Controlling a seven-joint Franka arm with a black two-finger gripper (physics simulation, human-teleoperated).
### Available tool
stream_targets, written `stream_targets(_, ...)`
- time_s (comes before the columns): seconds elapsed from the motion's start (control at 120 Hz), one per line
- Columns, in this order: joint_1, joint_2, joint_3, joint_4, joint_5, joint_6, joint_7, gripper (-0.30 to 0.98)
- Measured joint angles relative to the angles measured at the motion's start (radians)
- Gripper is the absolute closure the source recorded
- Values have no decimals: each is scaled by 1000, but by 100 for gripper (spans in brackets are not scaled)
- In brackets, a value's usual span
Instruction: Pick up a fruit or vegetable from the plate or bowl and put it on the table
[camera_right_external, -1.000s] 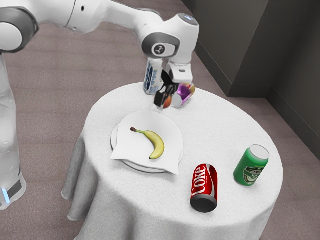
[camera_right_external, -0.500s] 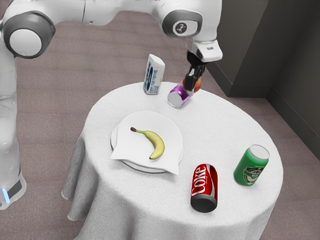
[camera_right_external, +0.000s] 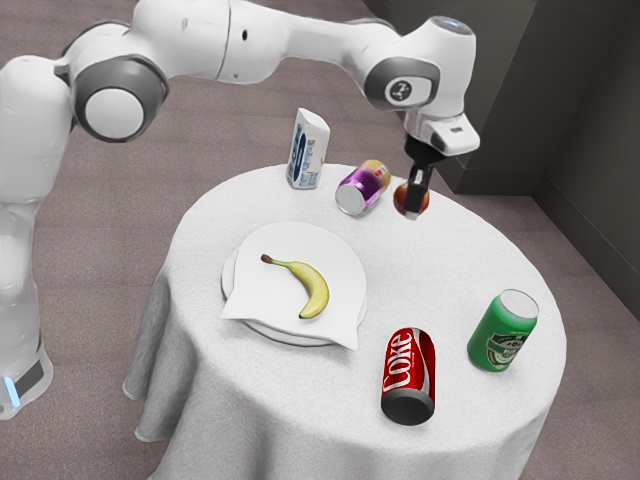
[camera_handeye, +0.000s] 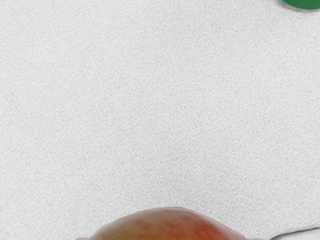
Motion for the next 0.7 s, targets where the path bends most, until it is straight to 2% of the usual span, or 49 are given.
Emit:
stream_targets(0.217,2,42,4,18,-12,3,-36,36)
stream_targets(0.433,1,45,4,20,-18,-6,-64,10)
stream_targets(0.7,2,42,5,19,-15,-10,-86,2)
